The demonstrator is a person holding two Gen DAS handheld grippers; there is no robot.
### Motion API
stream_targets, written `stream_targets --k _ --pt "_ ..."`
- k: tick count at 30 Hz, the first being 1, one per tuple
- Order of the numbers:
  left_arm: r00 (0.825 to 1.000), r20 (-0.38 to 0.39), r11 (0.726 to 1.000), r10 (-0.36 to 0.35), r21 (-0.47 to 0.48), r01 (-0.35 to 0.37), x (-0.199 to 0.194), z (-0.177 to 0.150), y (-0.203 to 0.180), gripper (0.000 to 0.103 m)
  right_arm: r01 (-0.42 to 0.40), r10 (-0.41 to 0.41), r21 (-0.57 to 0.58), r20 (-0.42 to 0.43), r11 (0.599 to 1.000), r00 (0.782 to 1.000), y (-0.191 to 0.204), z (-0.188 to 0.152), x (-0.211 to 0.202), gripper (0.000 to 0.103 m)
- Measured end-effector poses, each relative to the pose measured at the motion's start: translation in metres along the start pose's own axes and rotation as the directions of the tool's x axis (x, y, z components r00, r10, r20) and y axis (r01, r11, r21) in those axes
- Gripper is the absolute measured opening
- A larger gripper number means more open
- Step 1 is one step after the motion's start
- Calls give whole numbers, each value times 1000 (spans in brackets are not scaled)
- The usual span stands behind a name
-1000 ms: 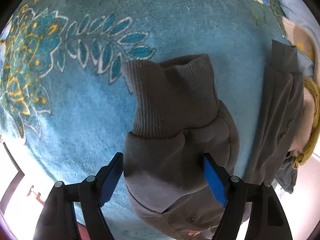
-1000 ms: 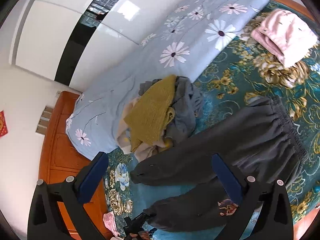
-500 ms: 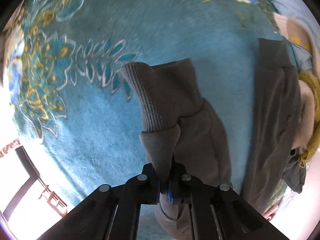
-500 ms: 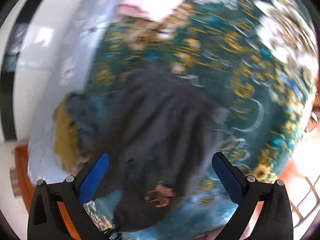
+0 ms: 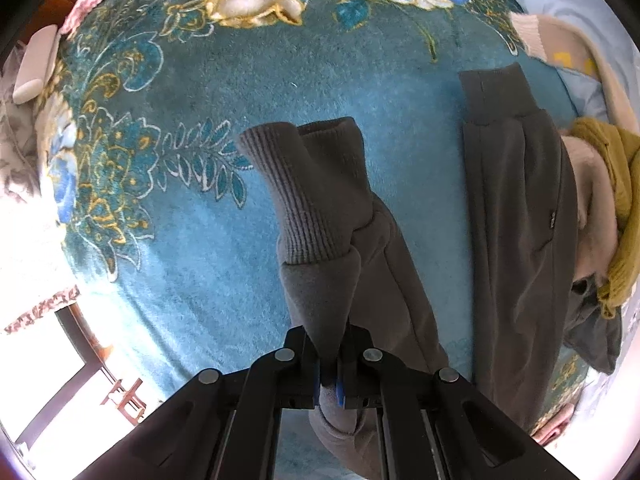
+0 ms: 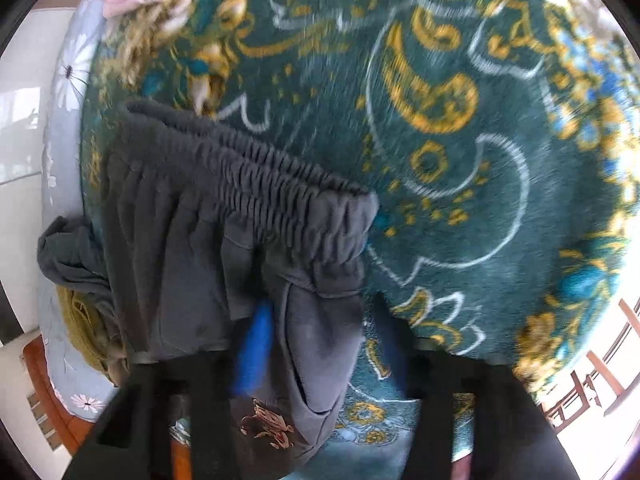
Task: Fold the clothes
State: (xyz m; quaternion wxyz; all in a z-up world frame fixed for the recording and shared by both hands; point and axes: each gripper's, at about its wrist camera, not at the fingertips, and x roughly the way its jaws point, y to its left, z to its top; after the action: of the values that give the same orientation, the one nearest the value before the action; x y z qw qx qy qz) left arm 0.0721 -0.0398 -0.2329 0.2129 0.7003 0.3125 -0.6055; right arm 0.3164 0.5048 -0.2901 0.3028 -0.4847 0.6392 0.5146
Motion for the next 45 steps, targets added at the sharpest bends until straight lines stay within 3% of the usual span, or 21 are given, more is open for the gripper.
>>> stream_targets --k 5,7,9,11,13,15,20,25,29,30,31,34,36,39,41,43,45 --pt "1000 27 1000 -14 -17 14 -10 -4 -1 5 2 -2 3 10 1000 1000 10 -1 -11 12" --pt "999 28 1000 -25 -14 26 -18 1 10 5 -16 16 -5 26 1000 1000 15 -6 -29 10" --pt "999 26 999 -30 -14 30 -32 19 45 5 -44 46 -32 35 998 998 25 -11 -51 9" --pt "1000 22 1000 -14 -22 14 -40 24 44 5 -62 65 -70 41 996 997 43 -13 -71 8" --pt "1000 19 999 -5 -36 6 -51 51 28 5 -77 82 -106 40 991 996 70 -11 -83 8" --pt "1000 7 998 2 -55 -2 -69 127 14 5 -88 93 -137 33 987 995 107 -9 -88 8" --pt "999 -36 995 -16 -103 13 -62 165 -58 5 -75 79 -182 17 980 997 198 2 -75 8" --pt "996 -81 991 -40 -133 29 -30 227 -105 6 -31 35 -196 16 980 999 255 24 -58 8" --pt "983 -85 975 -164 -165 149 -13 245 -125 14 -25 31 -183 29 983 999 272 39 -41 10" --pt "975 -74 964 -210 -179 194 -12 248 -125 26 -35 43 -185 36 982 998 274 41 -39 13" --pt "961 -52 947 -271 -191 256 -13 251 -121 38 -46 55 -188 43 981 998 276 42 -38 15" --pt "917 14 902 -398 -177 394 -26 256 -105 52 -67 82 -208 62 976 995 281 44 -36 27" --pt "915 55 906 -399 -128 403 -35 259 -90 55 -65 88 -238 85 969 993 285 41 -40 33" --pt "945 119 950 -305 -29 310 -42 254 -61 59 -77 113 -277 119 958 986 288 30 -52 43" --pt "960 120 968 -251 28 250 -34 249 -43 60 -80 120 -291 119 953 986 289 19 -57 46" --pt "961 91 965 -262 35 260 -20 243 -33 62 -78 115 -307 106 949 988 288 6 -60 46" --pt "944 75 947 -321 10 322 -16 235 -25 68 -62 97 -321 93 945 991 287 -7 -62 46"
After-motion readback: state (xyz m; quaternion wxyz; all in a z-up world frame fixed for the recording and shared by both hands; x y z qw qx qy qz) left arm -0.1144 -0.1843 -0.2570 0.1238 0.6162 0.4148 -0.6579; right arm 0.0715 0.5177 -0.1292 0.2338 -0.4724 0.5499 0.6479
